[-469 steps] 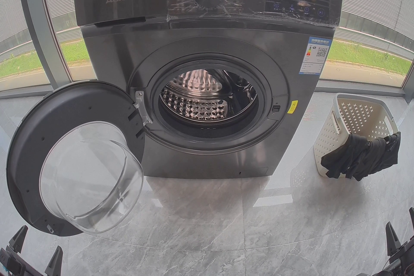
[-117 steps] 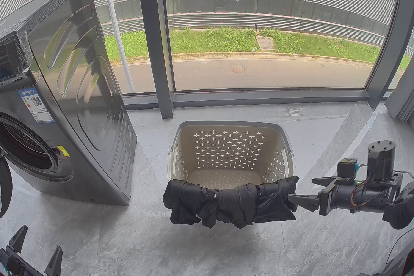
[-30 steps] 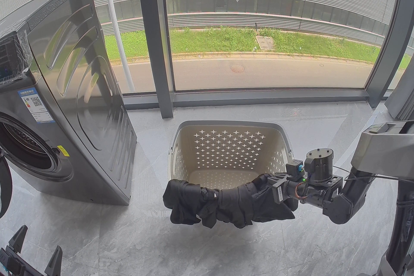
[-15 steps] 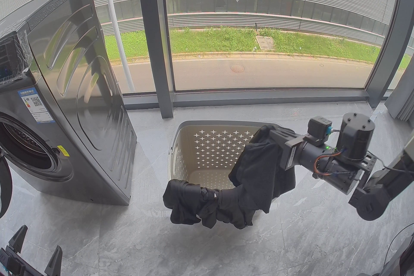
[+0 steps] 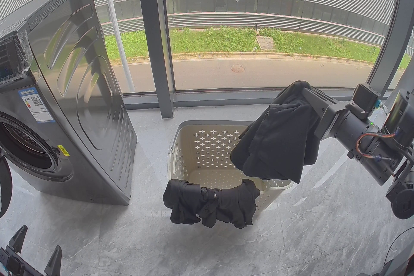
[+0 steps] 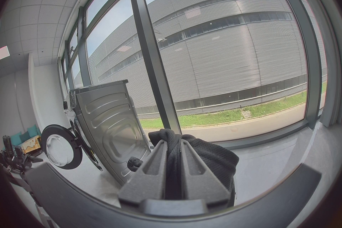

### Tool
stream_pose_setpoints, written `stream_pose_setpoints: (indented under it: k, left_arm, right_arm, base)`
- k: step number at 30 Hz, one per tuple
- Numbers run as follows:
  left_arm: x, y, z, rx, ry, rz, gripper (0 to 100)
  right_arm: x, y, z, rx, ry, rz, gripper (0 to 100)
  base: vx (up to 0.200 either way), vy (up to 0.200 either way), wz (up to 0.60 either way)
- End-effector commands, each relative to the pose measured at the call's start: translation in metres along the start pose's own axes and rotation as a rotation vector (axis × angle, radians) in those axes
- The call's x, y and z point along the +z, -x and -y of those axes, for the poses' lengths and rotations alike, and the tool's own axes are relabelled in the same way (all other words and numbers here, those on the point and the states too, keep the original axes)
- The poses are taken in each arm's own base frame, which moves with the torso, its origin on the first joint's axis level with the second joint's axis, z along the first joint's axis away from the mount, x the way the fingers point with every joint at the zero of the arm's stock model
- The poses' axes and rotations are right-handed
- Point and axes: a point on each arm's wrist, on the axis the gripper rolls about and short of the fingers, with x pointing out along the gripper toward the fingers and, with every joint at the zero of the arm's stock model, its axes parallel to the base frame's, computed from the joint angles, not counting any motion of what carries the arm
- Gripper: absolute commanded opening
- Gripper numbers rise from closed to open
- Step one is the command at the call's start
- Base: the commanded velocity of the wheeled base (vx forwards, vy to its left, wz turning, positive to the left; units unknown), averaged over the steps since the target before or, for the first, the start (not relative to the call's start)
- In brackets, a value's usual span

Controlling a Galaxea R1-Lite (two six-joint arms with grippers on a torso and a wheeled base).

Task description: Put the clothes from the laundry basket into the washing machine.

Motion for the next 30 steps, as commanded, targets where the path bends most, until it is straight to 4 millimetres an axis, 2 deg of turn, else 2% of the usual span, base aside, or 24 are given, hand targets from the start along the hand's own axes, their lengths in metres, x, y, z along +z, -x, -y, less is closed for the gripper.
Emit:
stream_pose_setpoints:
  k: [1,10,30]
  left_arm:
    - [-0.0053,-0.0001,0.0002,0.0,-0.001,0.0,100]
    - [-0.0053,-0.0001,0.0001,0.003,0.008,0.0,100]
    - [-0.0053,-0.0001,0.0001,0.005,0.019,0.0,100]
  right_arm:
    - [0.0073,0.0058,0.001,-0.002,-0.002,0.025,0]
    - [0.0091,0.0082,0.0011,-0.004,-0.001,0.03,0]
    - [0.0121,0.0103,-0.0013,0.01,-0.007,0.046,0]
  base:
    - [-0.2,0.0,0.0]
    - [0.0,0.0,0.0]
    - [0.0,0.2,0.0]
